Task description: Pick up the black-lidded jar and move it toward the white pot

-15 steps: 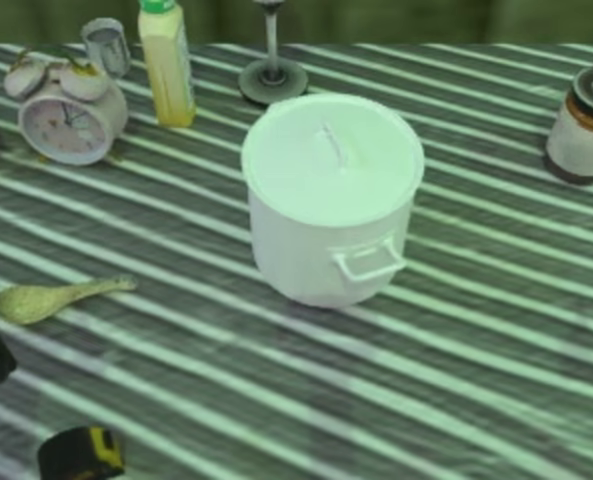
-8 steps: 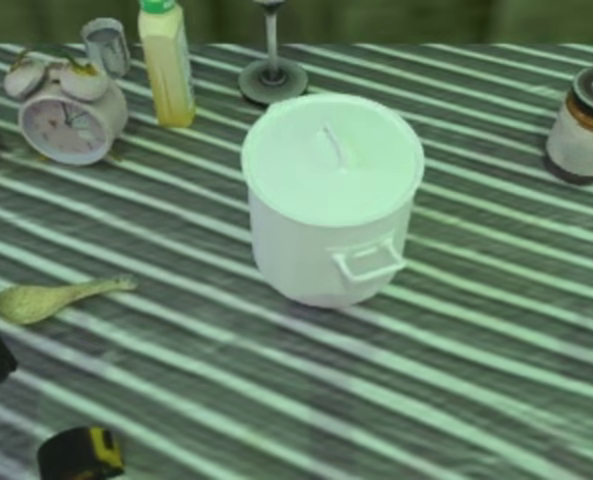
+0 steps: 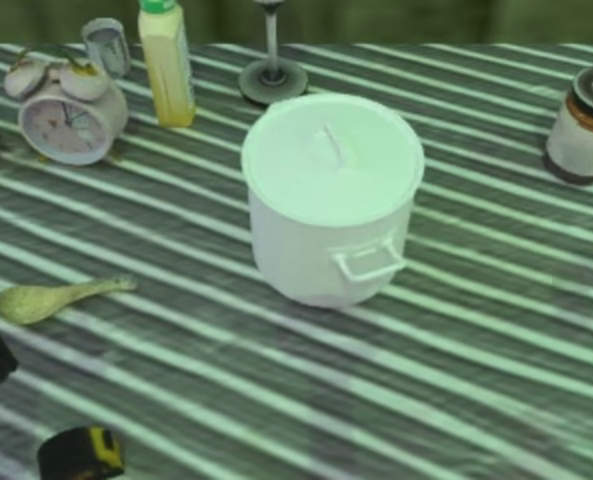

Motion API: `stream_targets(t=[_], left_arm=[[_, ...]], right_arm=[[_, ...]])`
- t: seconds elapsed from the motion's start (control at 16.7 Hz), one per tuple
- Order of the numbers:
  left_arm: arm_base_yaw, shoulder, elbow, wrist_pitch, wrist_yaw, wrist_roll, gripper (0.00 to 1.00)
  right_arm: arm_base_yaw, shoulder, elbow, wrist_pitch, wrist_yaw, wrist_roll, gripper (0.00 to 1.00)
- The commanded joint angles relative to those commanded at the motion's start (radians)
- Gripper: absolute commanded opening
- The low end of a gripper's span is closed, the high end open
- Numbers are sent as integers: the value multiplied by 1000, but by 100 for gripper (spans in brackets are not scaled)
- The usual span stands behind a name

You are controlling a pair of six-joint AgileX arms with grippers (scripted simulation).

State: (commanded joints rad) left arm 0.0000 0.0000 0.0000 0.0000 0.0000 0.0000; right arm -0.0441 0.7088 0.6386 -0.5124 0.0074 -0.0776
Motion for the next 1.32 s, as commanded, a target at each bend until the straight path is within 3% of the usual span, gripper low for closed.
stream_targets(t=[0.84,1.32], left_arm=[[0,0,0,0,0,0,100],[0,0,0,0,0,0,100]], right_arm=[[-12,1307,1509,-627,-47,-212,100],[12,1850,1981,-884,-76,-315,100]])
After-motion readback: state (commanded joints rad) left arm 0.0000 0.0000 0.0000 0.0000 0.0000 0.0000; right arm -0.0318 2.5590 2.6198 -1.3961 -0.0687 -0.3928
